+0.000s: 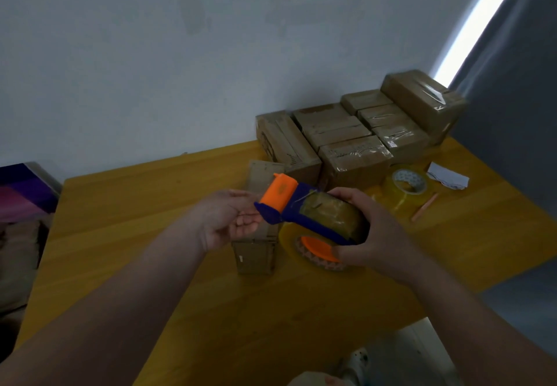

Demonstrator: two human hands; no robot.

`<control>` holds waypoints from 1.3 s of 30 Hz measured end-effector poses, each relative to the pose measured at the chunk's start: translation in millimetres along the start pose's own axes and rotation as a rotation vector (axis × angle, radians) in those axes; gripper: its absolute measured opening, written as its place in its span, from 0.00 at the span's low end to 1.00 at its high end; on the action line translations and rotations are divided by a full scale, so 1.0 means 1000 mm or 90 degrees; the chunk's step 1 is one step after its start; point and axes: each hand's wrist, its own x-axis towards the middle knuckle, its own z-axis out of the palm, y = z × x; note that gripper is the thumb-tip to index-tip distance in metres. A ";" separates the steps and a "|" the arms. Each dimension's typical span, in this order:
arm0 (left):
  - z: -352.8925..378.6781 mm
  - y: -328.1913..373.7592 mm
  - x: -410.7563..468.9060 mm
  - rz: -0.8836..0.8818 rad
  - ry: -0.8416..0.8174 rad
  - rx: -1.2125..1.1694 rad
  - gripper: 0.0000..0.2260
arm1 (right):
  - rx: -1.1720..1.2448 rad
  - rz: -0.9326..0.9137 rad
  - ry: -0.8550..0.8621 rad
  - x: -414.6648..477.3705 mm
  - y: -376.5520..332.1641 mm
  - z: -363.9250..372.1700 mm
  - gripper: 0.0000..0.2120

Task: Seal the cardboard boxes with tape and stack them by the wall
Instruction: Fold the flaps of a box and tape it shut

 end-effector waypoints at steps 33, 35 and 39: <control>-0.040 -0.076 -0.014 0.185 0.363 0.085 0.12 | -0.597 0.015 -0.202 0.006 0.023 -0.037 0.42; -0.039 -0.077 -0.012 0.195 0.365 0.096 0.13 | -0.600 0.024 -0.207 0.007 0.025 -0.038 0.42; -0.037 -0.080 -0.006 0.195 0.381 0.123 0.13 | -0.582 0.026 -0.206 0.008 0.032 -0.036 0.41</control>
